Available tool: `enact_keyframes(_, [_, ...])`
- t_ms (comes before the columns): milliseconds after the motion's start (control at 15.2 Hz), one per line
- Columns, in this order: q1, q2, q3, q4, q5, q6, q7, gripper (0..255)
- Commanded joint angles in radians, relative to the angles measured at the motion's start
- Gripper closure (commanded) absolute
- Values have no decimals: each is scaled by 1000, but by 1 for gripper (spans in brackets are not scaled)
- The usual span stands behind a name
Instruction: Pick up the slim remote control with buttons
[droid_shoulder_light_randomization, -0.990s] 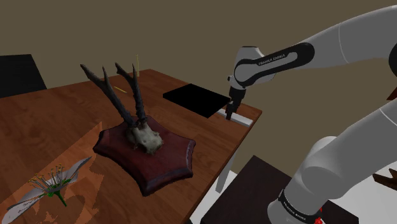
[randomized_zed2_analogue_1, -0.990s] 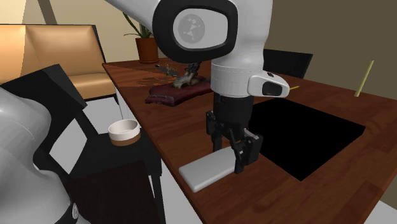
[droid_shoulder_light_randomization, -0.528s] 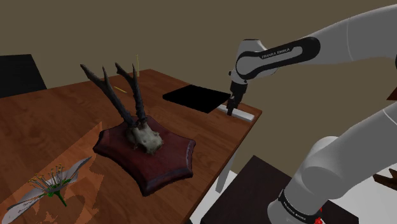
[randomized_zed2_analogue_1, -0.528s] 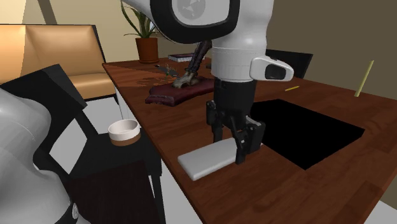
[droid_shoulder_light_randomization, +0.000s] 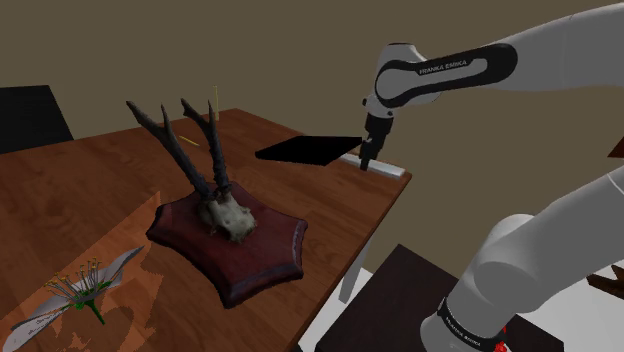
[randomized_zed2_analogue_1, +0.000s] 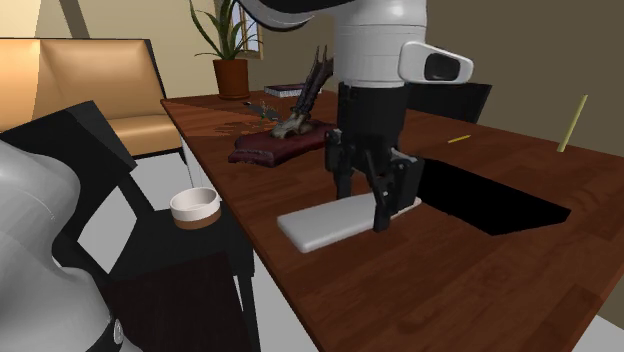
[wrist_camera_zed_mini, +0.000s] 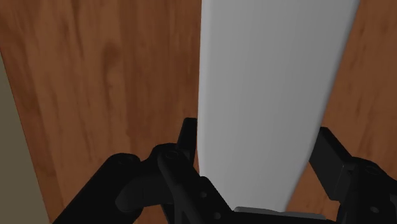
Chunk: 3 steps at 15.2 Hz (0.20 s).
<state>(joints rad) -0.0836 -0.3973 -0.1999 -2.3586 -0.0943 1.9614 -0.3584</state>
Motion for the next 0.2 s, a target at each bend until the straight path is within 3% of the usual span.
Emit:
enact_keyframes(0, [0,-6,1,22,0,-27,-1,255])
enact_keyframes(132, [0,-7,1,23,0,-29,-1,255])
